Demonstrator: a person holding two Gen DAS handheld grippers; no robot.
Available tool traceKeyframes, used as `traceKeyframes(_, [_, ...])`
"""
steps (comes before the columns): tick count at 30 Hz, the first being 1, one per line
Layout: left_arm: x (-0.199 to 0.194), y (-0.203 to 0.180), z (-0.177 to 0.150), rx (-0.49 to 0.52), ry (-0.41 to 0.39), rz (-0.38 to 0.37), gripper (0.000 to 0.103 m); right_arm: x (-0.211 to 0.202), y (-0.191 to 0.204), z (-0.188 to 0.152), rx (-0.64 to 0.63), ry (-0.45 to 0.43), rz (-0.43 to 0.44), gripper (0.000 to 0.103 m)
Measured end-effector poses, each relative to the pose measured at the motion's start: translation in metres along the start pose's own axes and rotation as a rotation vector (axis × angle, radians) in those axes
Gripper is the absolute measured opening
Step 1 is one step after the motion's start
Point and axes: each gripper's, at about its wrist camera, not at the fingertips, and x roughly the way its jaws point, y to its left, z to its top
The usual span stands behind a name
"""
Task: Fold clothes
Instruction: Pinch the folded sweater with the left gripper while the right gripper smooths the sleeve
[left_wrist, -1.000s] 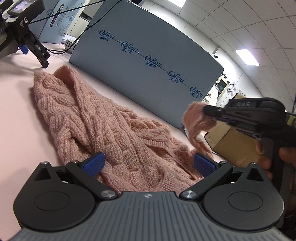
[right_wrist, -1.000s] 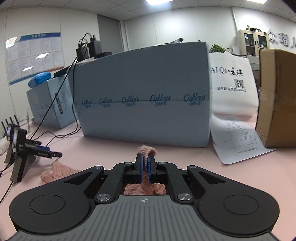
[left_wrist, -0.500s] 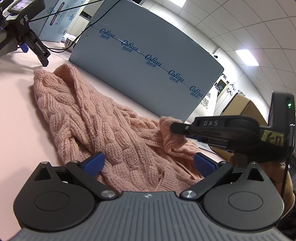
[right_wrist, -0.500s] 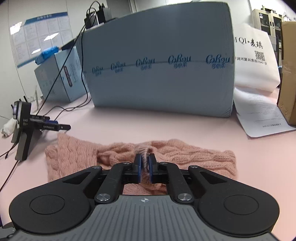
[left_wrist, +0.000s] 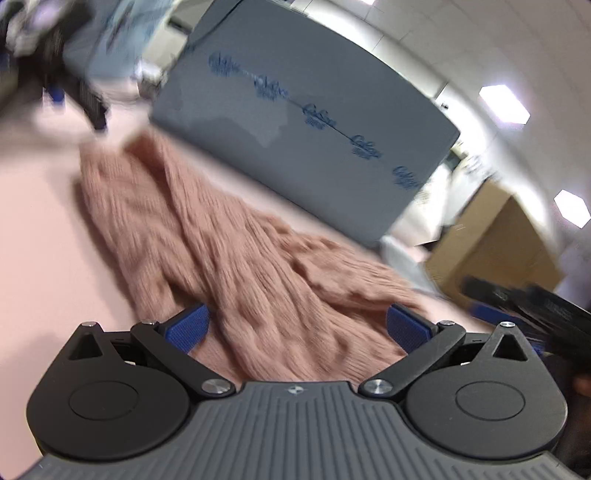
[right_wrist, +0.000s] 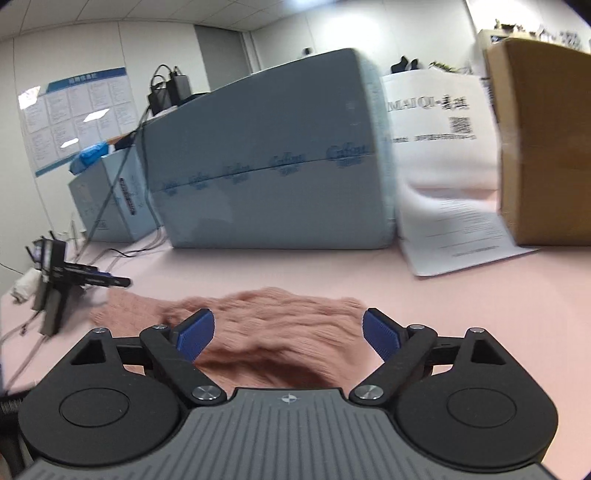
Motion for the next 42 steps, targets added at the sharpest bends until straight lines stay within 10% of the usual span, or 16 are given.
traceKeyframes(4, [0.008, -0.032, 0.019, 0.143, -0.019, 0.083, 0.103, -0.003, -0.029, -0.017, 0.067, 0.019, 0.011, 0.087])
traceKeyframes(12, [0.070, -0.052, 0.044, 0.018, 0.244, 0.126, 0.103, -0.017, -0.047, -0.029, 0.161, 0.004, 0.108, 0.087])
traceKeyframes(18, [0.106, -0.063, 0.043, 0.023, 0.288, 0.214, 0.103, -0.033, -0.043, -0.031, 0.190, -0.001, 0.209, 0.087])
traceKeyframes(21, [0.109, -0.063, 0.043, 0.006, 0.258, 0.236, 0.082, -0.042, -0.033, -0.029, 0.163, -0.032, 0.207, 0.087])
traceKeyframes(23, [0.109, -0.064, 0.044, 0.015, 0.247, 0.250, 0.050, -0.046, -0.031, -0.030, 0.151, -0.050, 0.203, 0.088])
traceKeyframes(29, [0.110, -0.067, 0.048, 0.077, 0.215, 0.269, 0.013, -0.037, -0.032, -0.032, 0.167, -0.040, 0.160, 0.089])
traceKeyframes(42, [0.121, -0.073, 0.049, 0.177, 0.193, 0.373, 0.011, -0.015, -0.061, -0.040, 0.349, 0.030, 0.124, 0.089])
